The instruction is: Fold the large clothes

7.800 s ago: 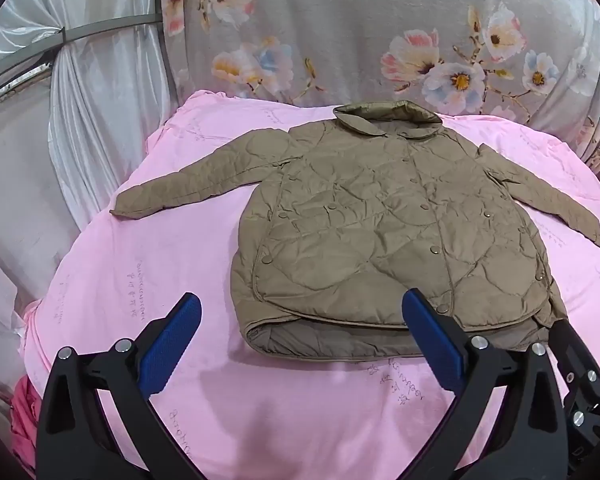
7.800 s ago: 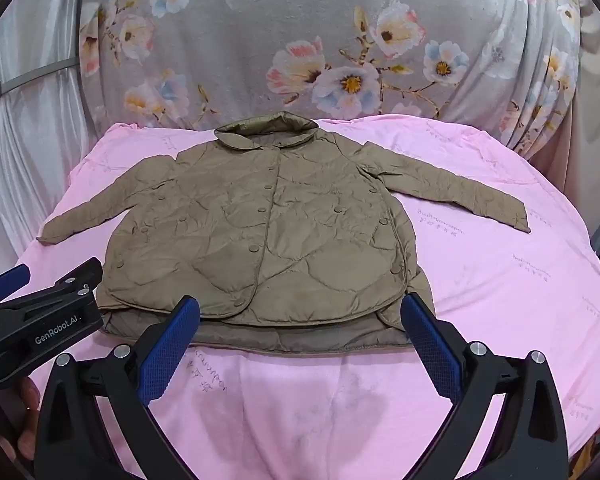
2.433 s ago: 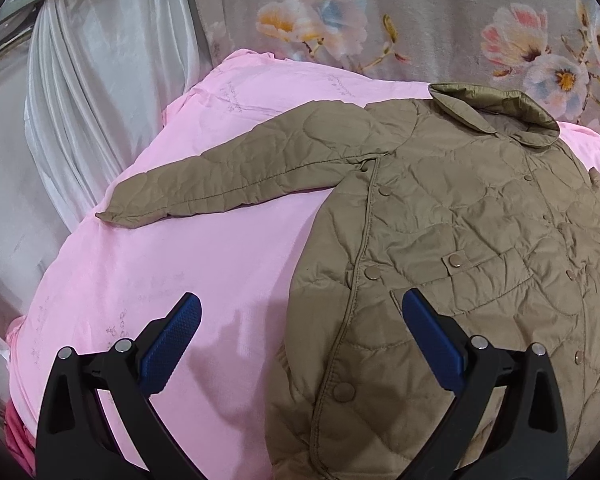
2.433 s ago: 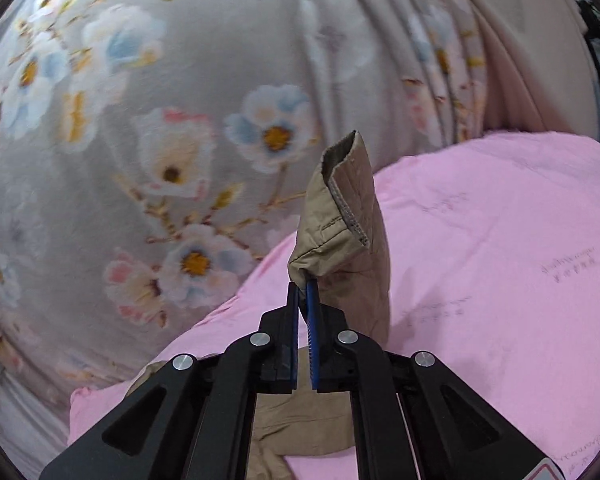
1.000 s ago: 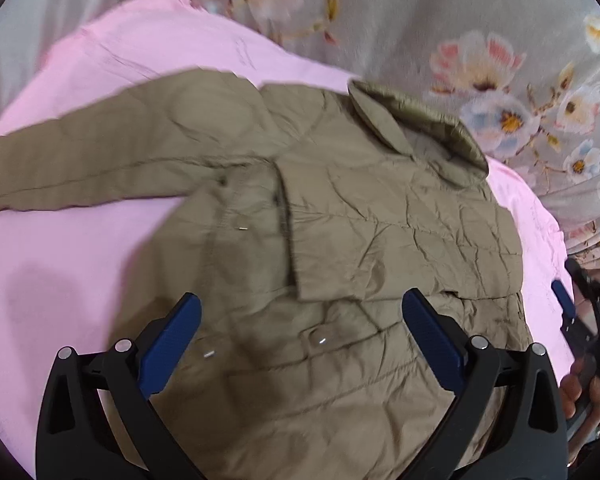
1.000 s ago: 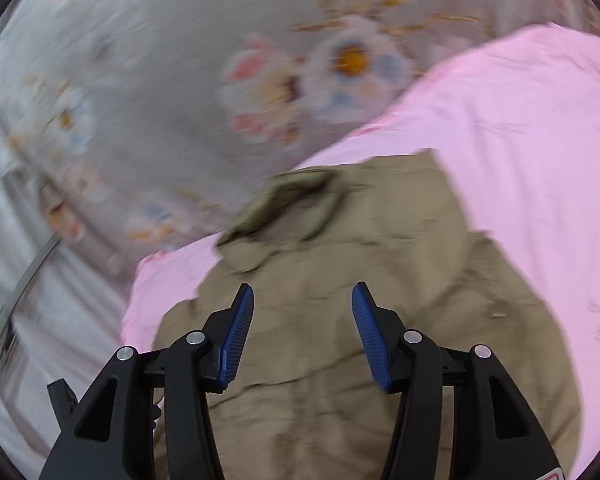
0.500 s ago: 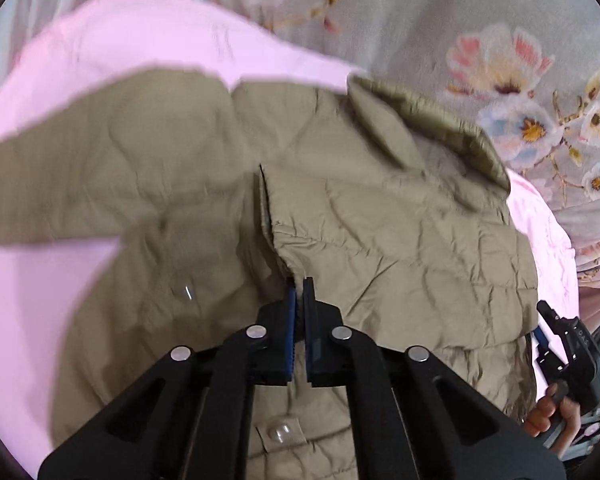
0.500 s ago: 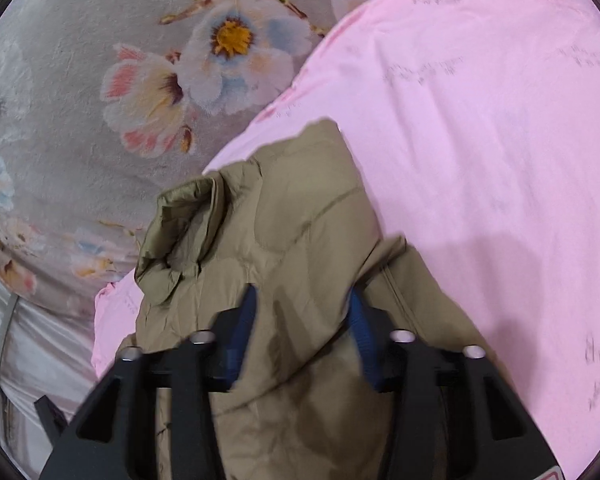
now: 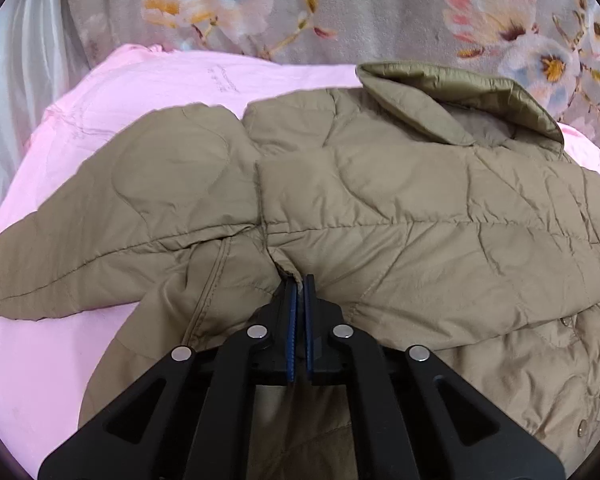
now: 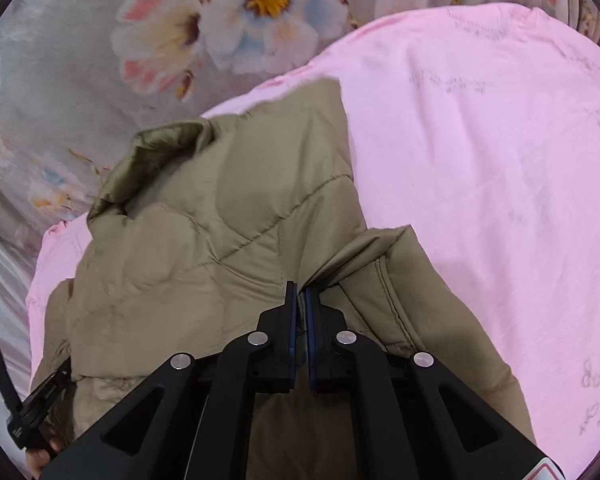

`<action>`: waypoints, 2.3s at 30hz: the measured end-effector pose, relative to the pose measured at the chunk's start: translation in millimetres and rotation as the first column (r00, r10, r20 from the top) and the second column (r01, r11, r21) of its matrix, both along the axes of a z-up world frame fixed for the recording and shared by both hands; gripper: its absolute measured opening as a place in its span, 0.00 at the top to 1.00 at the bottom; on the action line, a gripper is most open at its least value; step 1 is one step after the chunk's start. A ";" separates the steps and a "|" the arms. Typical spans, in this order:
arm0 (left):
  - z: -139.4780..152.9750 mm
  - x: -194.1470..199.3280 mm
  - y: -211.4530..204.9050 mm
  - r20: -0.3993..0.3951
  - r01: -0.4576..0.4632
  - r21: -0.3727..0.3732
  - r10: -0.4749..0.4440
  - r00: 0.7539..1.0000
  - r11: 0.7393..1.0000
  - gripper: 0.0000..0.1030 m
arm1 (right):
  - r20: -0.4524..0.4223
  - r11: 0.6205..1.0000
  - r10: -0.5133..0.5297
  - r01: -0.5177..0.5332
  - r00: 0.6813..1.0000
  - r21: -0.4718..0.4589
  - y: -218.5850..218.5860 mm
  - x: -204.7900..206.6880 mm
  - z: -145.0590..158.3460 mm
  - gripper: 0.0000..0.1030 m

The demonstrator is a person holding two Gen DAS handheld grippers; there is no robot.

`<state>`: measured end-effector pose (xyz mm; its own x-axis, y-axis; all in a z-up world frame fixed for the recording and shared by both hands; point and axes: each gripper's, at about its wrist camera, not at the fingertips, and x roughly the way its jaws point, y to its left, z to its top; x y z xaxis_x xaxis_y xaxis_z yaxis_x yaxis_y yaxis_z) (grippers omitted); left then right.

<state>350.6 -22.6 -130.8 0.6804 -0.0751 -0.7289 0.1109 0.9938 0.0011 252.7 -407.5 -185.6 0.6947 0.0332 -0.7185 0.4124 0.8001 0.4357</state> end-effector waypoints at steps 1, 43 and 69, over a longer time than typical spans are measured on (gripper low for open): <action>-0.6 -0.7 2.4 -0.003 -0.002 -0.011 0.002 1.000 1.000 0.95 | -0.005 1.000 0.000 0.000 1.000 -0.010 0.9 1.0 -0.5 0.97; -11.2 -86.4 -67.6 0.005 0.133 -0.019 -0.133 0.991 0.991 0.49 | -0.087 0.951 0.213 -0.227 0.973 -0.212 155.0 -50.5 22.6 0.85; 20.4 -121.8 27.2 0.029 0.023 -0.306 -0.014 0.999 0.952 0.16 | -0.086 0.954 0.199 -0.213 0.976 -0.212 154.9 -48.2 18.4 0.87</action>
